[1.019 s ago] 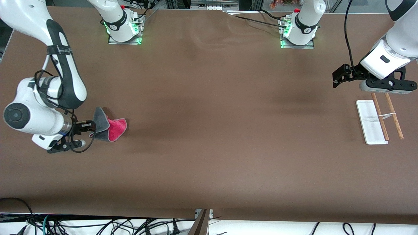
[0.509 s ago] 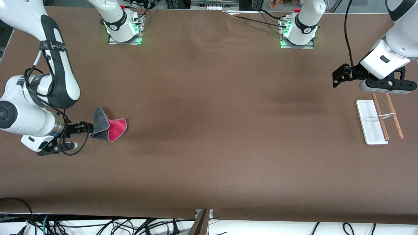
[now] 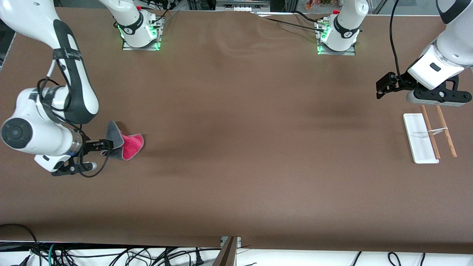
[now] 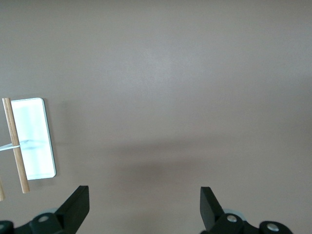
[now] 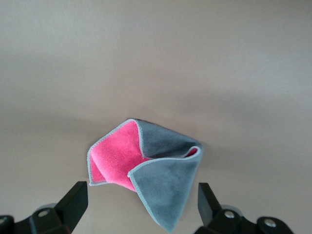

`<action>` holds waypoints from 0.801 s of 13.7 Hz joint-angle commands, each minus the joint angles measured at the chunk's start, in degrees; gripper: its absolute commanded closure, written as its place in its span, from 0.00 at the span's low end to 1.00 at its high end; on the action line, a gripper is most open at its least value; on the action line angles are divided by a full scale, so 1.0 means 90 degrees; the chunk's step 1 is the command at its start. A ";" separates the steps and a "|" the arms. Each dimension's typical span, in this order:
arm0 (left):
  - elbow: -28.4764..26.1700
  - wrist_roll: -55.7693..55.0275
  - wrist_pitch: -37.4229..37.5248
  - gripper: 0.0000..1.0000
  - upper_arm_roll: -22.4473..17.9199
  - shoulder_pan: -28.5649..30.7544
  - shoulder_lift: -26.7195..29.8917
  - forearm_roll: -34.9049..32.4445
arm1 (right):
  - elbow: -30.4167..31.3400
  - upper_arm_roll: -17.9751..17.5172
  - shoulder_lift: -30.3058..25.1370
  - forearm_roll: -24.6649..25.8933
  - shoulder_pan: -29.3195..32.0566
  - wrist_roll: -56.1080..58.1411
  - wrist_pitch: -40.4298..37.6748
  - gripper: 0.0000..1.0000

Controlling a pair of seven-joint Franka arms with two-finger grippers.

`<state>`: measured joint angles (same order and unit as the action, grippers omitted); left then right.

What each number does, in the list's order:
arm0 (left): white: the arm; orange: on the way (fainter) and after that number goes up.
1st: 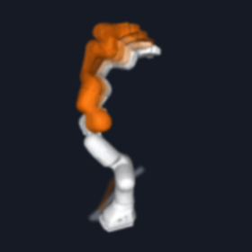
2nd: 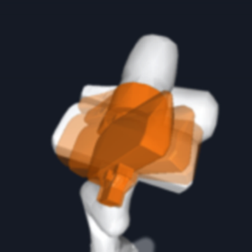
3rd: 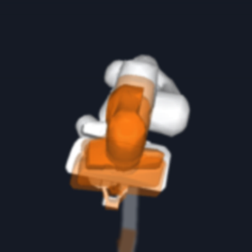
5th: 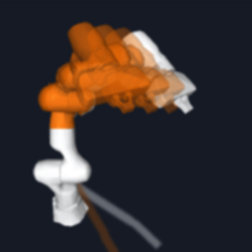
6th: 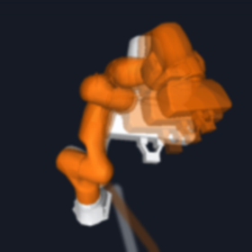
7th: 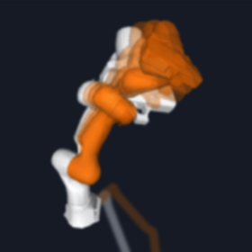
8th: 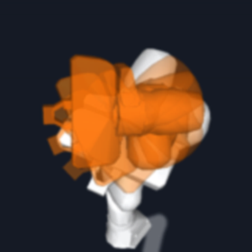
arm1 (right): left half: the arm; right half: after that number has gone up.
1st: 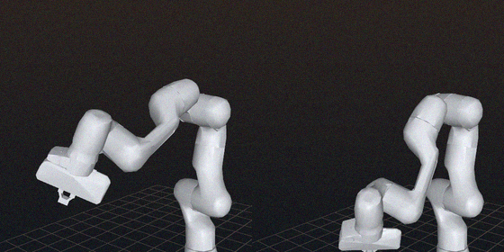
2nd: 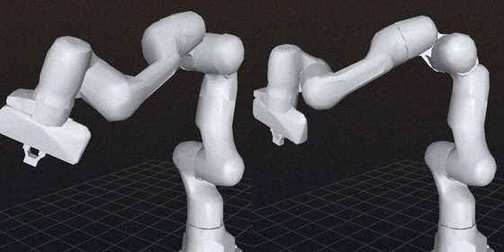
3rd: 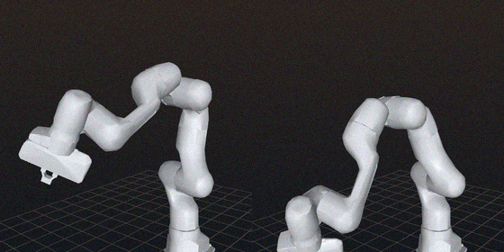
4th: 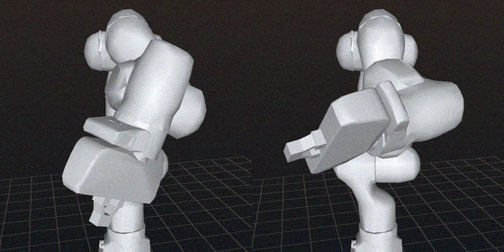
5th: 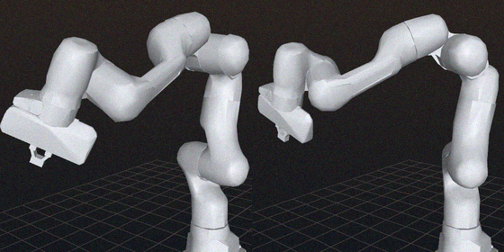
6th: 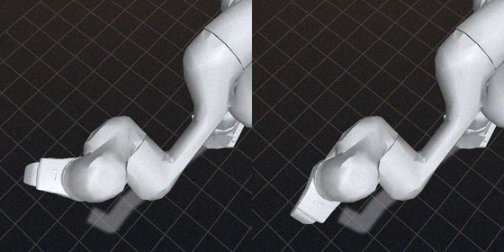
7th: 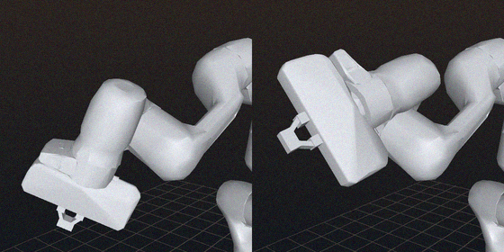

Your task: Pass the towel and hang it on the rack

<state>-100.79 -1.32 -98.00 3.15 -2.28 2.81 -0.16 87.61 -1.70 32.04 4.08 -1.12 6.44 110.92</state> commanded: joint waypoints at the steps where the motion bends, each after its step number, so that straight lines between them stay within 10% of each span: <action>1: 0.0007 0.0137 0.0069 0.00 0.0021 0.0039 0.0049 -0.0031 | -0.0066 -0.0007 0.0404 -0.0063 0.0008 -0.0052 0.0136 0.00; 11: 0.0007 0.0137 0.0069 0.00 0.0021 0.0039 0.0049 -0.0031 | 0.0500 0.0023 0.0737 0.0005 -0.0002 -0.0013 0.0264 0.00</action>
<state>-100.79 -1.32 -97.98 3.15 -2.28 2.81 -0.16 90.60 -1.68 39.61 4.09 -1.15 6.44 112.95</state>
